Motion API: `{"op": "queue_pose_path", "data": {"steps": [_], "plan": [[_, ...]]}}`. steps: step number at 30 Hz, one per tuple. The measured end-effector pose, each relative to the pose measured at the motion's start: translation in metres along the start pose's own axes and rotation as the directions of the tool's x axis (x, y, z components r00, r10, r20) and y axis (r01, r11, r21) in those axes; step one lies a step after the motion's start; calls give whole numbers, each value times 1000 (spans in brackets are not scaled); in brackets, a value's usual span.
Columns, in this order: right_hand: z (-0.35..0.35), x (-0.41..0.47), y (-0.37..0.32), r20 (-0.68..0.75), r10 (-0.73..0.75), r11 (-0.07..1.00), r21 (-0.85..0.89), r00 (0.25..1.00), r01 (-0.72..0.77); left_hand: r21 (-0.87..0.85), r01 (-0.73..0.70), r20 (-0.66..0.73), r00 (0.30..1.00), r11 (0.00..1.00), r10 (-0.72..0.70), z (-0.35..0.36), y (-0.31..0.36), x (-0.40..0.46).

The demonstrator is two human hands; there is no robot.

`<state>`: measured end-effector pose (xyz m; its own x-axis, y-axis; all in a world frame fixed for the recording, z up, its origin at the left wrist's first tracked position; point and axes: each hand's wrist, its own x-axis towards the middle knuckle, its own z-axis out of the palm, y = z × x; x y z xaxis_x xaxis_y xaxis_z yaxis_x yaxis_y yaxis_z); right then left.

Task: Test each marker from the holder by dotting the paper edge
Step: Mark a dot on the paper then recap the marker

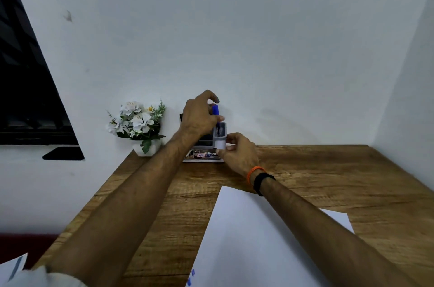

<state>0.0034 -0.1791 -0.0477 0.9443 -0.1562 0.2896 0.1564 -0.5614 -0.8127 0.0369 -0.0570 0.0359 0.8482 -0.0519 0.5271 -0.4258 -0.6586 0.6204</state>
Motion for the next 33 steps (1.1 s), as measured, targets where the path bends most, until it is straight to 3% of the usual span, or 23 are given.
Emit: {"op": "queue_pose_path", "data": {"steps": [2,8,13,28,33], "plan": [[-1,0,0,-6,-5,1000,-3,1000,5,82,-31,51,998,996,27,4,-6,-5],[-4,1,-4,3,8,1000,-17,1000,-8,84,-36,37,999,996,33,-1,-12,-11],[-4,4,-6,-16,3,1000,2,1000,-3,19,37,-75,997,999,-35,-11,-12,0],[3,10,1,-33,-121,993,-22,992,120,281,82,-13,997,956,-81,-10,-17,35],[5,10,3,-33,-137,990,-33,990,136,361,77,-86,995,929,-49,-3,-17,31]]}}
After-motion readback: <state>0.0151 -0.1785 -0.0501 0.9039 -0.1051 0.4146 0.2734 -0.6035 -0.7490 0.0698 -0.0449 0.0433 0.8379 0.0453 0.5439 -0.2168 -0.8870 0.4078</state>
